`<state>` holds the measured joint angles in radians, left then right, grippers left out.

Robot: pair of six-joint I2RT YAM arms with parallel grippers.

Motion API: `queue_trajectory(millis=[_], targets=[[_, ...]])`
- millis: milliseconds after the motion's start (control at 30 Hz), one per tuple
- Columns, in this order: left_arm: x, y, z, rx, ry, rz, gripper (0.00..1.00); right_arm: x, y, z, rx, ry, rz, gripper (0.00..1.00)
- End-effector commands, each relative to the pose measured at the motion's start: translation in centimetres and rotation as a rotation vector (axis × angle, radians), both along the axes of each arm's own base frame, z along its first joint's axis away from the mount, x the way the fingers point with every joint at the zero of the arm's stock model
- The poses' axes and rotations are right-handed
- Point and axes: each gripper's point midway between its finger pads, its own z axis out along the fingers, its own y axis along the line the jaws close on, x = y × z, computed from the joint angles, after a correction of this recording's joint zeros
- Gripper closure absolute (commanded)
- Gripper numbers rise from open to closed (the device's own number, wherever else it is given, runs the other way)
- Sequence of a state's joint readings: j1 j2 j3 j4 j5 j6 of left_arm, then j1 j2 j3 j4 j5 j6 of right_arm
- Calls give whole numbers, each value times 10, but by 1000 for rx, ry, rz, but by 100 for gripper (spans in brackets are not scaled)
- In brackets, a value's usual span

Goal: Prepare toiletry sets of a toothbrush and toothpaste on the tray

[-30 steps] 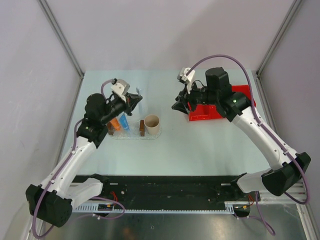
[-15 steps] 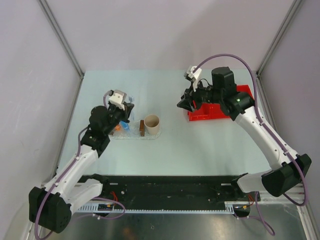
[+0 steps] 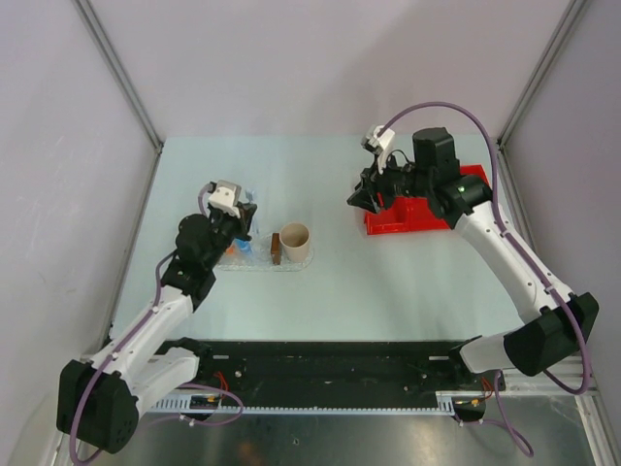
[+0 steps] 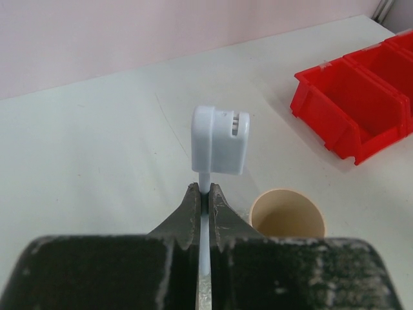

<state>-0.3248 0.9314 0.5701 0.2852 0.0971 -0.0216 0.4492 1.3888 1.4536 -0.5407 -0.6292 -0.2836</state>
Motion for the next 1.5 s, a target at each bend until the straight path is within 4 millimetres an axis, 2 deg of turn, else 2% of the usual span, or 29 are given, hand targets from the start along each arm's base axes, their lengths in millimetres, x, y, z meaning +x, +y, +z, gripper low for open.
queue_trajectory(millis=[0,300,600,1233,1467], targets=[[4,2,9,-49,-39,23,100,3,4,6,29,-16,13,53],[3,1,-7,-33,-20,12,100,4,4,4,28,-9,14,53],[6,-3,-13,-33,-25,-5,100,3,4,-1,22,4,21,53],[18,-8,-33,-5,-11,-14,100,3,4,2,26,-11,21,53],[21,-7,-39,8,-7,-10,100,5,3,-3,17,2,22,53]])
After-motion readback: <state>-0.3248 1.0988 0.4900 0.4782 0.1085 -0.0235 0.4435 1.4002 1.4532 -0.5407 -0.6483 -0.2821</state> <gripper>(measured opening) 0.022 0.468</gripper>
